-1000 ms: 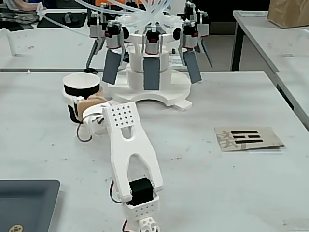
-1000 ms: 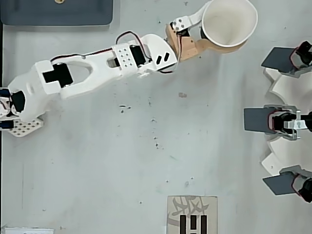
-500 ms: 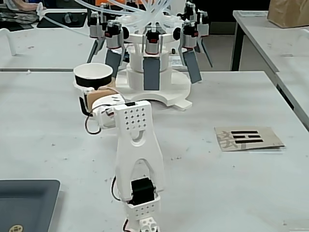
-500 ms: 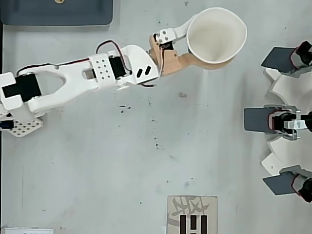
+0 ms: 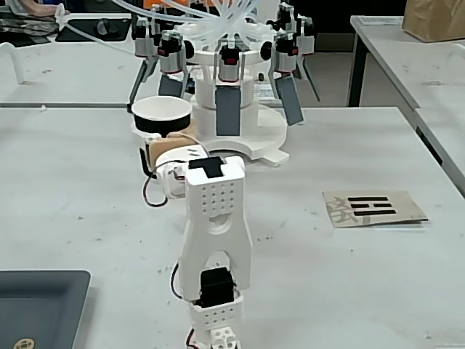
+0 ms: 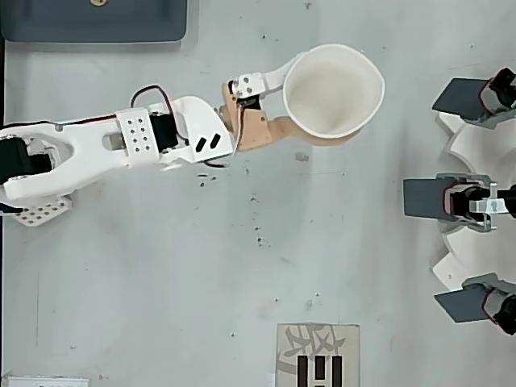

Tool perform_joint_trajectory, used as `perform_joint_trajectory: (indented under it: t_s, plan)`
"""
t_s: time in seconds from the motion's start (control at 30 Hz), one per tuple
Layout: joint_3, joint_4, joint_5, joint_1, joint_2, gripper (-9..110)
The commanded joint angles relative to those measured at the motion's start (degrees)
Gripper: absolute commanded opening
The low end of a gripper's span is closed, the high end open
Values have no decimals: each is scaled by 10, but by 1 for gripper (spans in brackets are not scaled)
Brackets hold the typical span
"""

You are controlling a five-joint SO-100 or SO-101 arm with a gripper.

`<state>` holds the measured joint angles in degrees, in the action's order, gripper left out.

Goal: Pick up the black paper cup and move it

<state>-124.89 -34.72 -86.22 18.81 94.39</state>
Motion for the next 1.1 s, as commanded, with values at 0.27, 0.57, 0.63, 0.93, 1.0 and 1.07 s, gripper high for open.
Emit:
perform_joint_trajectory:
  t_s: [0.27, 0.57, 0.63, 0.93, 1.0, 1.07]
  plan:
    - [-103, -24, -4, -46, 117, 5]
    - [-154, -51, -4, -99, 134, 5]
    - [-154, -51, -4, -109, 132, 5]
    - [-108, -70, -17, -128, 71, 5]
    - [-83, -76, -20, -131, 44, 5]
    - [-58, -80, -25, -134, 18, 5]
